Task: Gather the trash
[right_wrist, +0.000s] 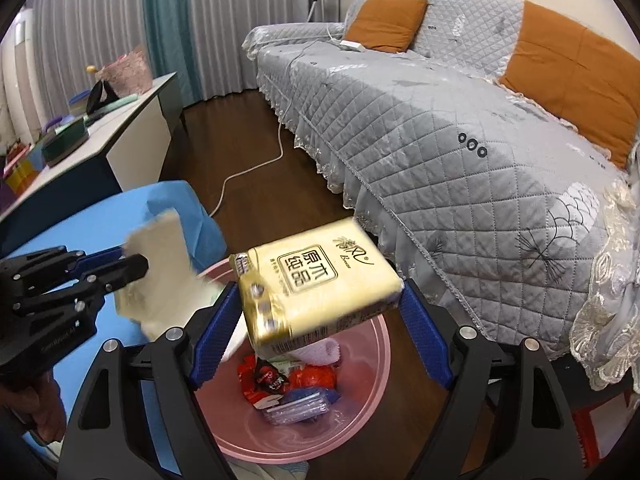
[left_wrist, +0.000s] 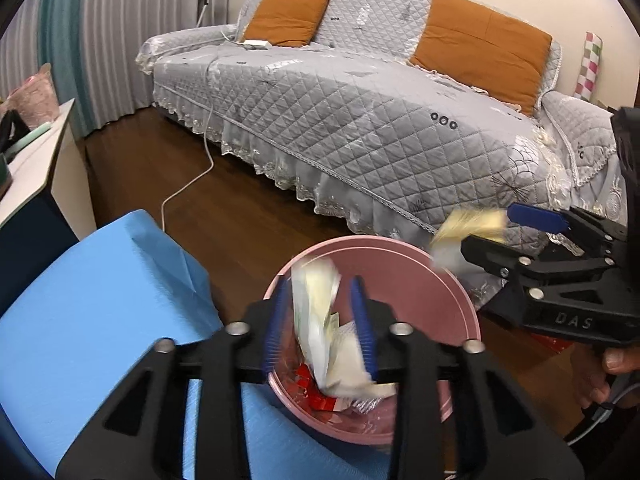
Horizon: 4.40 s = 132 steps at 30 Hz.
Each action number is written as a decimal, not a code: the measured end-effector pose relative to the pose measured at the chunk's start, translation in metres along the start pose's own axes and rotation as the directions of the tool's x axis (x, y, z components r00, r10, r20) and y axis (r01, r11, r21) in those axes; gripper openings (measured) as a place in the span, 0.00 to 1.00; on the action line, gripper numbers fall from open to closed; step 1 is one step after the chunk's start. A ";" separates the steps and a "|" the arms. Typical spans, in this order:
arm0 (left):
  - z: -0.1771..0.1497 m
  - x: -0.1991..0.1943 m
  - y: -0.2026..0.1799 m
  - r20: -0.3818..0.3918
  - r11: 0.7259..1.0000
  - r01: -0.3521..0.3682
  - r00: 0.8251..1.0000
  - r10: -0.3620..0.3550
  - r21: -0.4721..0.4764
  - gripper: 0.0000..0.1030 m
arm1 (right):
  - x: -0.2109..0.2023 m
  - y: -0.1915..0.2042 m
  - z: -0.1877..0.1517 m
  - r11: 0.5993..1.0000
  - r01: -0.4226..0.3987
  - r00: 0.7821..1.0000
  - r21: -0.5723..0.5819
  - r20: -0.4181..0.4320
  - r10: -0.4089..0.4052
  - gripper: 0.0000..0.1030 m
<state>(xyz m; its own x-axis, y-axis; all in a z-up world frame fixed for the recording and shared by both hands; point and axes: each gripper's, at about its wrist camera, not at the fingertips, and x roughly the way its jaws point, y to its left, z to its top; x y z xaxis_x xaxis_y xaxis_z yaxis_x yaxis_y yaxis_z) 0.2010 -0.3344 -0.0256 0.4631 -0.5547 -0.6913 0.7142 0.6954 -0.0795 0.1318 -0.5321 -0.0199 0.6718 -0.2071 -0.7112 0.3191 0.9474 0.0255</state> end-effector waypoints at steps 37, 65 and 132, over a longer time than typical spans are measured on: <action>-0.127 -0.253 0.045 0.236 0.903 -0.339 0.885 0.401 -0.265 0.82 | -0.168 0.140 -0.060 0.971 -0.219 0.951 -0.097 0.201 0.235 0.95; -0.249 -0.323 0.058 0.018 0.691 -0.511 0.797 0.603 -0.511 0.83 | -0.177 0.202 -0.141 0.950 -0.227 0.959 -0.214 0.120 0.256 0.95; -0.248 -0.298 0.053 -0.024 0.698 -0.496 0.823 0.567 -0.516 0.83 | -0.178 0.189 -0.142 0.955 -0.225 0.958 -0.193 0.134 0.253 0.95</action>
<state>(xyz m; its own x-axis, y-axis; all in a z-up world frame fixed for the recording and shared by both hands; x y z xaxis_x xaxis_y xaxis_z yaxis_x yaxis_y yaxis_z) -0.0292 -0.0196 -0.0018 0.7735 -0.0515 -0.6317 -0.0017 0.9965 -0.0833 -0.0227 -0.2815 0.0117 0.8141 0.0086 -0.5807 0.0243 0.9985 0.0488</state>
